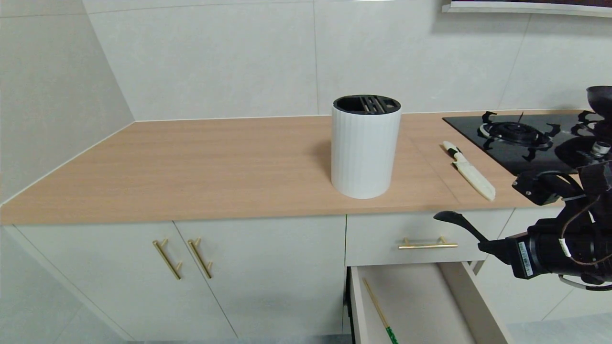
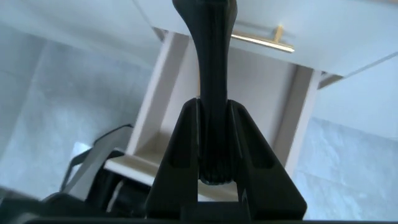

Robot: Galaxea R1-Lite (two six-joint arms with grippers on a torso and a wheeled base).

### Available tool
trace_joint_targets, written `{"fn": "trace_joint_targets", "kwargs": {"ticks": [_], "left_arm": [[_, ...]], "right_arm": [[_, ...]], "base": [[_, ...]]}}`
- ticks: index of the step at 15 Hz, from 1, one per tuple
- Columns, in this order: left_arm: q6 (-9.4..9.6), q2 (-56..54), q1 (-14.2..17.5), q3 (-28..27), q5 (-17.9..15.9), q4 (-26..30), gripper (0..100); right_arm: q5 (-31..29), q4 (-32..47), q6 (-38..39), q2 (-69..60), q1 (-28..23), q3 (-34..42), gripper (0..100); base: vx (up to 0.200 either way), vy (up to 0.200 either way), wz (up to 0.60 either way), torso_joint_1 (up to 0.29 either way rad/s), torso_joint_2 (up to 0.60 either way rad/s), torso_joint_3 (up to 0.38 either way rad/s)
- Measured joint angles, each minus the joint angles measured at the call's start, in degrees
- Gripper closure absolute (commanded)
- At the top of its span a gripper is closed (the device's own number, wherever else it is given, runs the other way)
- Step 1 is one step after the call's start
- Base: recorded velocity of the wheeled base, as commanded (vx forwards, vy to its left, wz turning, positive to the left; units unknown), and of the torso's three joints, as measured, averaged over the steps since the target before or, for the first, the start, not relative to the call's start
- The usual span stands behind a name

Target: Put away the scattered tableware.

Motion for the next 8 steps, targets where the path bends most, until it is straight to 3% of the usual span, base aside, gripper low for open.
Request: {"fn": "trace_joint_targets", "kwargs": {"ticks": [8], "left_arm": [[-0.01,0.0,0.0,0.0,0.0,0.0,0]], "right_arm": [[-0.2,-0.6,0.0,3.7,-0.1,0.2,100]], "base": [[0.000,0.000,0.00,-0.187,0.47,0.273]]}}
